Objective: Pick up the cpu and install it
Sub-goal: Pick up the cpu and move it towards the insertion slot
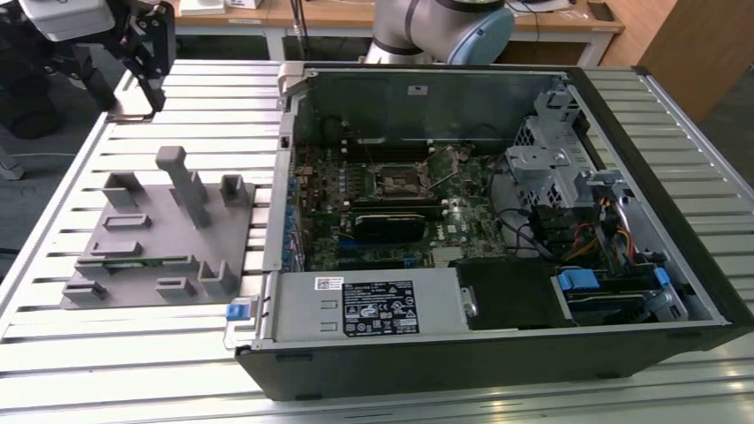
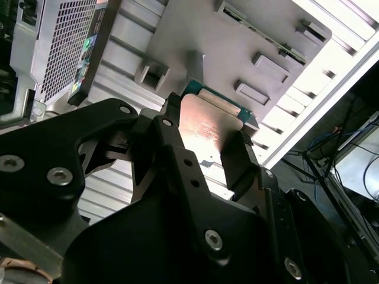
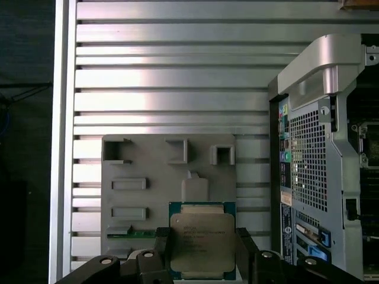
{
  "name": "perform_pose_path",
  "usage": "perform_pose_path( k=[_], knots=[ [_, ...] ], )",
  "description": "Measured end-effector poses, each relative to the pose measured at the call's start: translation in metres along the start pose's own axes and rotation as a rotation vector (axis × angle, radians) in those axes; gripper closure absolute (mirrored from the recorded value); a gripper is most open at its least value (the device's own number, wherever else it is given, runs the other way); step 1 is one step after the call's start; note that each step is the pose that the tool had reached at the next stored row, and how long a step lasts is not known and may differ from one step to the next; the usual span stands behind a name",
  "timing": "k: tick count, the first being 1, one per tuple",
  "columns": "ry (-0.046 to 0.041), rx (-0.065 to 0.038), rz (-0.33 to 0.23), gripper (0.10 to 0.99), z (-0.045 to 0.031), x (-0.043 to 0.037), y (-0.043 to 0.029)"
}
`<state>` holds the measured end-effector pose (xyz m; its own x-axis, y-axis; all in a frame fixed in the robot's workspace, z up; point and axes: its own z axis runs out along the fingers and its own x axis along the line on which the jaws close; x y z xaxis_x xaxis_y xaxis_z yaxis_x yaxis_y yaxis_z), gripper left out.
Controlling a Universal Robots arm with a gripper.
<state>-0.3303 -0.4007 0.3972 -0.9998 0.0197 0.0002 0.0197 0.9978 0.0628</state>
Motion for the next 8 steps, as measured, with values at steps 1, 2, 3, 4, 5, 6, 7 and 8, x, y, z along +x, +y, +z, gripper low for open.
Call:
perform_pose_path(
  k=[1, 2, 3, 4, 5, 6, 7, 8],
  knots=[
    [0.0, 0.0, 0.0, 0.561, 0.0001, -0.001, 0.0],
    [-0.0001, 0.0, 0.0, 0.561, 0.0001, -0.002, 0.0],
    [0.0, 0.0, 0.0, 0.561, 0.0001, -0.0028, 0.0001],
    [0.0, 0.0, 0.0, 0.561, 0.0002, -0.0036, 0.0001],
    [-0.0001, 0.0, 0.0, 0.561, 0.0002, -0.0044, 0.0001],
    [-0.0001, -0.001, 0.0, 0.561, 0.0003, -0.0053, 0.0001],
    [-0.0001, -0.001, 0.0, 0.561, 0.0004, -0.0063, 0.0001],
    [0.0, -0.001, 0.0, 0.561, 0.0004, -0.0072, 0.0001]
  ],
)
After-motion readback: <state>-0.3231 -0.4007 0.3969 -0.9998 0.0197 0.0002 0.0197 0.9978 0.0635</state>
